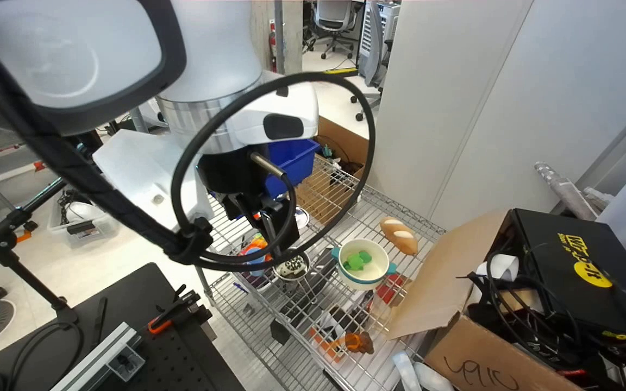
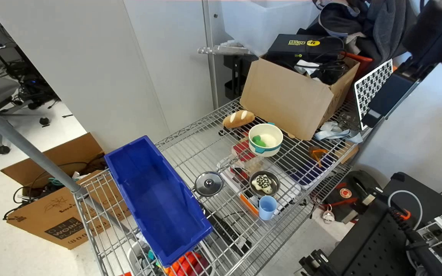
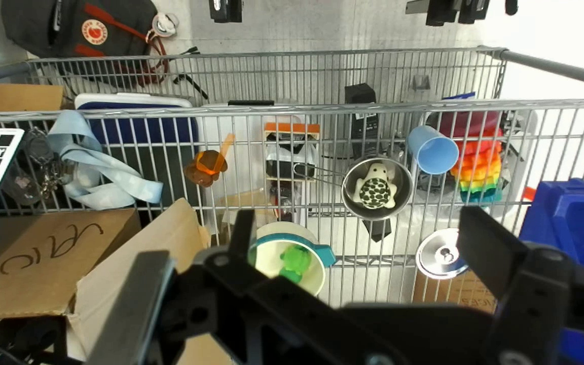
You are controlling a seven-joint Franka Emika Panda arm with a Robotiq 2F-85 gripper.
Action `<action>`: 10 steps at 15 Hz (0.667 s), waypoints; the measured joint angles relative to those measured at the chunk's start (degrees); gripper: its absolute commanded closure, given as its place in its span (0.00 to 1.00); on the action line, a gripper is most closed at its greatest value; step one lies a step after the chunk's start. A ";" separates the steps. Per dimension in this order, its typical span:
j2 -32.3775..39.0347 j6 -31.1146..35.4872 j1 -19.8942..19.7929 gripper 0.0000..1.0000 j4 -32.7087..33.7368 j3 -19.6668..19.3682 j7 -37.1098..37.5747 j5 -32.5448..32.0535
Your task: Pick up the animal plush toy from the pot and put it on the wire
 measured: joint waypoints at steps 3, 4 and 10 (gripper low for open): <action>4.79 3.96 0.20 0.00 0.52 2.06 3.56 0.10; 6.62 5.48 0.50 0.00 0.87 2.36 4.53 0.25; 18.40 12.86 3.00 0.00 5.18 3.02 4.91 3.82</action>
